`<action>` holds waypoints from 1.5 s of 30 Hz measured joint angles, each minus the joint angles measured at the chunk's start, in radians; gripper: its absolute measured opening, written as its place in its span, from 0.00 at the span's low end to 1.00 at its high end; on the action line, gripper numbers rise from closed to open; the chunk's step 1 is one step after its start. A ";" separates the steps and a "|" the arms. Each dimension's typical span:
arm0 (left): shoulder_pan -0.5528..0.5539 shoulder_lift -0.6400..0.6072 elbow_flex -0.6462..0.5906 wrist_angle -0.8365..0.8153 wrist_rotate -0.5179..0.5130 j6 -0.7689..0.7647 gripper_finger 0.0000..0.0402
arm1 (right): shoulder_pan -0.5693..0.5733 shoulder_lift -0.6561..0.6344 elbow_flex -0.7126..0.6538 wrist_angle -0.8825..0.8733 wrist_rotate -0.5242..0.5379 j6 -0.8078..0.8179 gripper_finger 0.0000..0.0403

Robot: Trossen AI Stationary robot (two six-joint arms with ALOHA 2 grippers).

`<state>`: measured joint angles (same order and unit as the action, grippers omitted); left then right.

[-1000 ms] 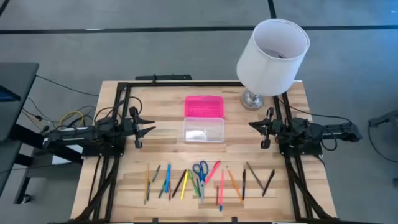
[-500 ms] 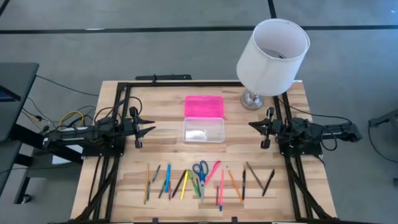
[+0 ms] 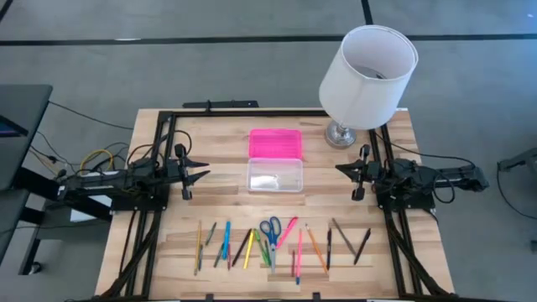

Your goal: Pick & place school supplies into a supply box

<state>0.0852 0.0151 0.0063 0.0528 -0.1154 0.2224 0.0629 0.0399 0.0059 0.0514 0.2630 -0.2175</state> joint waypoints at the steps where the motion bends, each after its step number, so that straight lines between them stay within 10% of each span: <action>1: 0.000 0.000 0.000 0.000 0.000 0.003 0.24 | 0.000 0.000 0.000 0.000 0.000 0.000 0.00; 36: 0.000 0.000 0.000 0.000 0.000 -0.162 0.24 | 0.000 0.000 0.000 0.000 0.000 0.001 0.00; 45: 0.000 0.000 0.000 0.001 0.000 -0.388 0.24 | 0.001 0.000 0.000 0.002 -0.003 0.313 0.00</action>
<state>0.0851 0.0149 0.0065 0.0540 -0.1150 -0.1657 0.0635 0.0402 0.0062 0.0532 0.2604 0.0952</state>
